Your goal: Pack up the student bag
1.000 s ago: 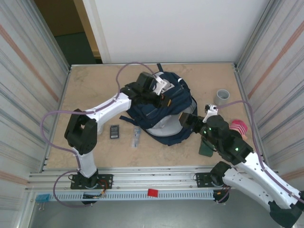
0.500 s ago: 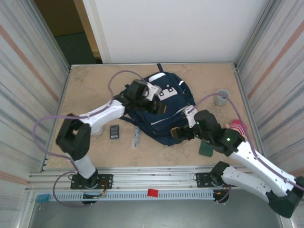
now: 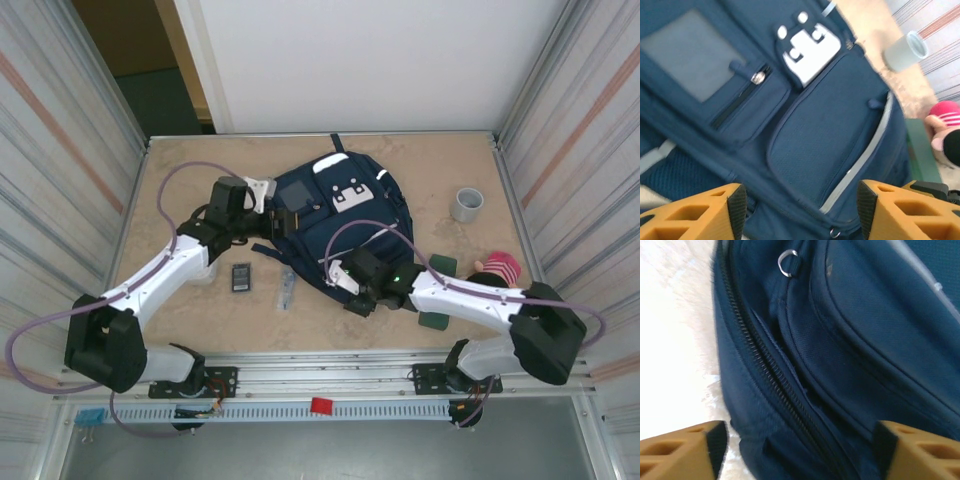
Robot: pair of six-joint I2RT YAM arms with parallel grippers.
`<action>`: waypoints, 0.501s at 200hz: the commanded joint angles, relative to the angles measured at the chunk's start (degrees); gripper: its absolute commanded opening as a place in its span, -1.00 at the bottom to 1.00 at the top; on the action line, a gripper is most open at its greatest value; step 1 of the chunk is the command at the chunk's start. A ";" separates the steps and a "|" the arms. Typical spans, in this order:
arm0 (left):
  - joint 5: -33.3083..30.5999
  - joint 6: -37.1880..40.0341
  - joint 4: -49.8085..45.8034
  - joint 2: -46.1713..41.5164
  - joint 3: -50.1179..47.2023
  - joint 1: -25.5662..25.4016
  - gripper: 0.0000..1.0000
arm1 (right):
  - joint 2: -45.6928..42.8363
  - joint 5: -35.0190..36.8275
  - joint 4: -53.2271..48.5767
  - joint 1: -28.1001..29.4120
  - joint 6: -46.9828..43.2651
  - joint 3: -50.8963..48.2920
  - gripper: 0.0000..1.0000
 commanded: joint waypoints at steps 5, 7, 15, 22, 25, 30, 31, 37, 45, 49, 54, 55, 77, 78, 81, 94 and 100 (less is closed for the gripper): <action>-0.82 -3.56 -0.15 -1.69 -2.69 1.65 0.24 | 2.98 6.01 6.03 -0.60 -5.13 -1.20 -0.09; -0.69 -3.71 -0.03 -1.65 -2.78 1.82 0.23 | 3.05 6.30 5.94 -0.60 -5.30 -1.13 -0.15; -0.13 -4.41 0.69 -1.65 -3.52 2.35 0.24 | 2.97 7.04 5.28 -0.45 -5.71 -0.72 -0.39; 0.22 -4.93 1.14 -1.73 -4.14 2.68 0.24 | 2.21 7.64 4.27 -0.43 -5.91 -0.09 -0.64; 0.32 -5.07 1.32 -1.78 -4.35 2.78 0.23 | 1.79 7.70 3.89 -0.43 -6.01 0.32 -0.75; 0.51 -5.21 1.72 -1.90 -4.66 2.95 0.23 | 0.84 7.58 2.85 -0.41 -6.36 0.90 -0.90; 0.54 -5.25 1.76 -1.95 -4.77 2.96 0.23 | 0.69 7.54 2.67 -0.42 -6.49 0.95 -0.93; 0.88 -5.35 2.05 -2.07 -5.11 3.05 0.23 | -0.92 6.75 1.37 -0.43 -7.34 1.79 -1.00; 1.08 -5.45 2.14 -2.47 -5.26 3.26 0.23 | -3.77 4.84 -0.54 -0.78 -8.65 3.18 -1.00; 1.11 -5.53 2.19 -2.67 -5.40 3.25 0.23 | -5.09 3.59 -1.71 -1.13 -9.59 4.04 -1.00; 1.31 -5.54 2.48 -2.95 -5.57 3.31 0.23 | -6.65 2.01 -3.13 -1.69 -10.36 5.21 -1.00; 1.37 -5.54 2.49 -3.05 -5.58 3.31 0.23 | -6.96 1.72 -3.40 -1.81 -10.47 5.48 -1.00; 3.48 -5.87 6.34 -4.73 -7.43 3.49 0.24 | -11.08 -4.40 -8.86 -6.03 -13.12 11.84 -1.00; 3.60 -5.93 6.61 -4.82 -7.56 3.49 0.24 | -11.20 -4.64 -9.12 -6.22 -13.25 12.00 -1.00; 3.81 -6.09 7.40 -5.08 -7.99 3.44 0.24 | -11.33 -5.05 -9.75 -6.95 -13.64 12.81 -1.00; 4.87 -6.93 11.84 -5.83 -10.46 3.41 0.25 | -11.42 -5.68 -11.49 -8.89 -15.49 16.51 -1.00; 5.17 -7.24 13.98 -5.90 -11.63 3.49 0.25 | -11.11 -5.72 -12.29 -9.66 -16.47 17.93 -1.00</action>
